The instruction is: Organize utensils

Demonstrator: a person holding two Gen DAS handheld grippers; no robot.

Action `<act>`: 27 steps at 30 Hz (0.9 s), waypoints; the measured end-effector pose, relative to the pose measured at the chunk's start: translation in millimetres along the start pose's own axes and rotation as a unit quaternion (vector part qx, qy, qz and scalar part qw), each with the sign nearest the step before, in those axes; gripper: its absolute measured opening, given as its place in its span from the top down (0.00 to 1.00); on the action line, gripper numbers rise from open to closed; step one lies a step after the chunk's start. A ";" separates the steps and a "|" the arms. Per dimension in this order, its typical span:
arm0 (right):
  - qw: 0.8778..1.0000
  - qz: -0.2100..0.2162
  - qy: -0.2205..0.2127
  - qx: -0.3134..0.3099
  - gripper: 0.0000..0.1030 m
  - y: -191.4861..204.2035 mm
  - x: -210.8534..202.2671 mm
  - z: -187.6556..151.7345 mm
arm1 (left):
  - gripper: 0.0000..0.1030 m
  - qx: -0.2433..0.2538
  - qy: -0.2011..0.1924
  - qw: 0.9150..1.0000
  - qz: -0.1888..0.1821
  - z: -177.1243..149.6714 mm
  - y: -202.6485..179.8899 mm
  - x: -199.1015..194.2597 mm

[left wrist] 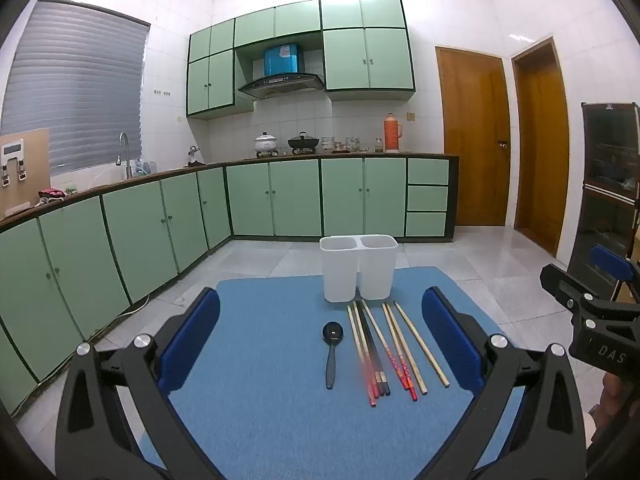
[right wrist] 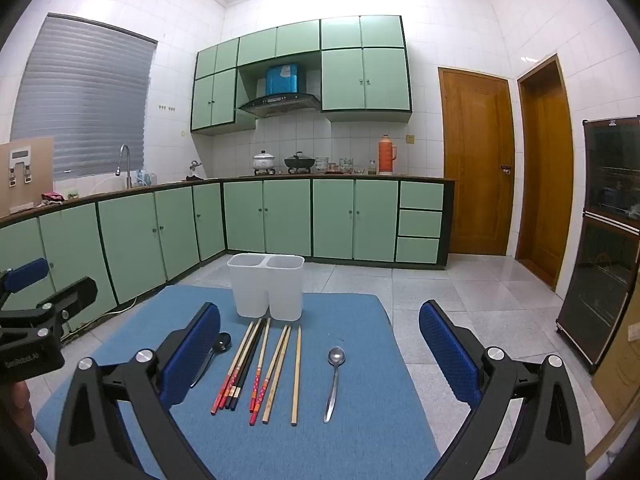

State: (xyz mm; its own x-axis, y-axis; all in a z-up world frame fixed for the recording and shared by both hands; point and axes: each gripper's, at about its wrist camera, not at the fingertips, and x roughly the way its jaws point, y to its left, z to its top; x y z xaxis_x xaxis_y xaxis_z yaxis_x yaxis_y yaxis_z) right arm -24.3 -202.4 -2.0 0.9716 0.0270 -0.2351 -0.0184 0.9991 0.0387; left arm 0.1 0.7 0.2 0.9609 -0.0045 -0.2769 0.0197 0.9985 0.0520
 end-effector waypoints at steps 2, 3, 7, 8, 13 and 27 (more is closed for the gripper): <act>1.000 0.000 -0.001 0.001 0.06 -0.1 -0.1 0.0 | 0.05 0.000 0.001 1.000 0.002 0.2 0.3 0.3; 1.000 0.001 -0.001 0.001 0.06 -0.1 -0.2 0.1 | 0.05 -0.001 0.001 1.000 0.002 0.3 0.7 0.5; 1.000 0.001 0.000 0.000 0.06 0.8 -1.6 0.4 | 0.05 0.002 0.000 1.000 0.002 0.8 0.3 0.7; 1.000 0.001 0.000 -0.001 0.06 1.2 -2.0 0.6 | 0.05 0.002 0.000 1.000 0.002 1.0 0.5 0.9; 1.000 0.001 0.001 0.002 0.06 -0.4 -0.3 0.4 | 0.05 0.002 -0.001 1.000 0.003 -1.8 0.4 -0.8; 1.000 0.001 0.002 0.003 0.06 -0.2 -0.5 0.8 | 0.05 0.002 -0.001 1.000 0.002 -0.4 0.6 0.3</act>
State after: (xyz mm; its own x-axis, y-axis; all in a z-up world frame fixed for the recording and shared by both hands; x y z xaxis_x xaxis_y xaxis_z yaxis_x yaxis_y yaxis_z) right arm -24.6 -202.6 -1.1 0.9706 0.0286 -0.2389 -0.0184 0.9988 0.0445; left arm 0.3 1.4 -0.2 0.9617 0.0001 -0.2740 0.0160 0.9983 0.0565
